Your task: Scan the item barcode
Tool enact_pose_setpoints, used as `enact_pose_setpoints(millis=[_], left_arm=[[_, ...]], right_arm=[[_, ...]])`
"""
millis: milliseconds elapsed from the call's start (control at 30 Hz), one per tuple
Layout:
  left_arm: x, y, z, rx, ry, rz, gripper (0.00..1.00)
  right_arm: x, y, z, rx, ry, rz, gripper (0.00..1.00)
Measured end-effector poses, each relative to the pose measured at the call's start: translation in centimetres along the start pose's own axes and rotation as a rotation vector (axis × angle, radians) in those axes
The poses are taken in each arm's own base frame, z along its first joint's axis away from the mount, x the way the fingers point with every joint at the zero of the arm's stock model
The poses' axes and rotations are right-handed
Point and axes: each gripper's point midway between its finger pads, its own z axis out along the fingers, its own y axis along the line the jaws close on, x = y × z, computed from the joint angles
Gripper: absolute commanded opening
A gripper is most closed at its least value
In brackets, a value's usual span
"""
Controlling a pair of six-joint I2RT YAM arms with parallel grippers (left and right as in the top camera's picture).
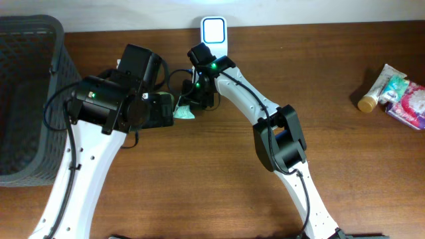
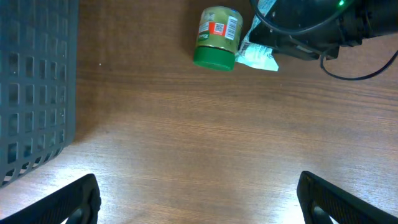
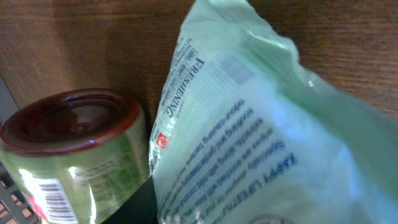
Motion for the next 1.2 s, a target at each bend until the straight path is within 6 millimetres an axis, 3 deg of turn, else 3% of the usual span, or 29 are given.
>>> enact_pose_setpoints(millis=[33,133,167,333,367,500,633,733,867,1000,1033,1067,1100,1133,1200], left_arm=[[0.0,0.0,0.0,0.000,0.000,0.000,0.99],[0.0,0.0,0.0,0.000,0.000,0.000,0.99],[0.0,0.0,0.0,0.000,0.000,0.000,0.99],[0.0,0.0,0.0,0.000,0.000,0.000,0.99],[0.0,0.0,0.0,0.000,0.000,0.000,0.99],[0.0,0.0,0.0,0.000,0.000,0.000,0.99],[0.0,0.0,0.0,0.000,0.000,0.000,0.99],[0.0,0.0,0.0,0.000,0.000,0.000,0.99],[0.0,0.0,0.0,0.000,0.000,0.000,0.99],[0.0,0.0,0.0,0.000,0.000,0.000,0.99],[0.0,0.0,0.0,0.000,0.000,0.000,0.99],[0.0,0.0,0.0,0.000,0.000,0.000,0.99],[0.0,0.0,0.0,0.000,0.000,0.000,0.99],[0.0,0.0,0.0,0.000,0.000,0.000,0.99],[0.0,0.0,0.0,0.000,0.000,0.000,0.99]], right_arm=[[0.1,-0.1,0.0,0.001,0.007,-0.006,0.13],[0.7,-1.6,-0.9,0.021,0.054,-0.031,0.12],[0.9,-2.4,-1.4,0.039,0.067,-0.030,0.08],[0.6,-7.7,-5.2,0.272,0.063,-0.024,0.08],[0.6,-9.6,-6.7,0.388,0.053,-0.025,0.09],[-0.9,-13.9,-12.2,0.756,-0.052,-0.068,0.09],[-1.9,-17.0,-17.3,1.133,-0.146,-0.135,0.09],[-1.8,-18.5,-17.4,1.222,-0.141,-0.150,0.09],[-0.3,-21.4,-15.5,1.297,-0.068,-0.163,0.15],[0.2,-21.4,-14.0,1.272,-0.050,-0.172,0.21],[0.5,-20.7,-13.4,1.251,-0.049,-0.181,0.57],[0.7,-19.9,-12.7,1.231,-0.048,-0.194,0.78],[0.9,-18.9,-12.0,1.196,-0.051,-0.202,0.85],[1.1,-17.6,-11.1,1.154,-0.054,-0.216,0.98],[1.0,-14.8,-10.3,1.075,-0.080,-0.242,0.99]])
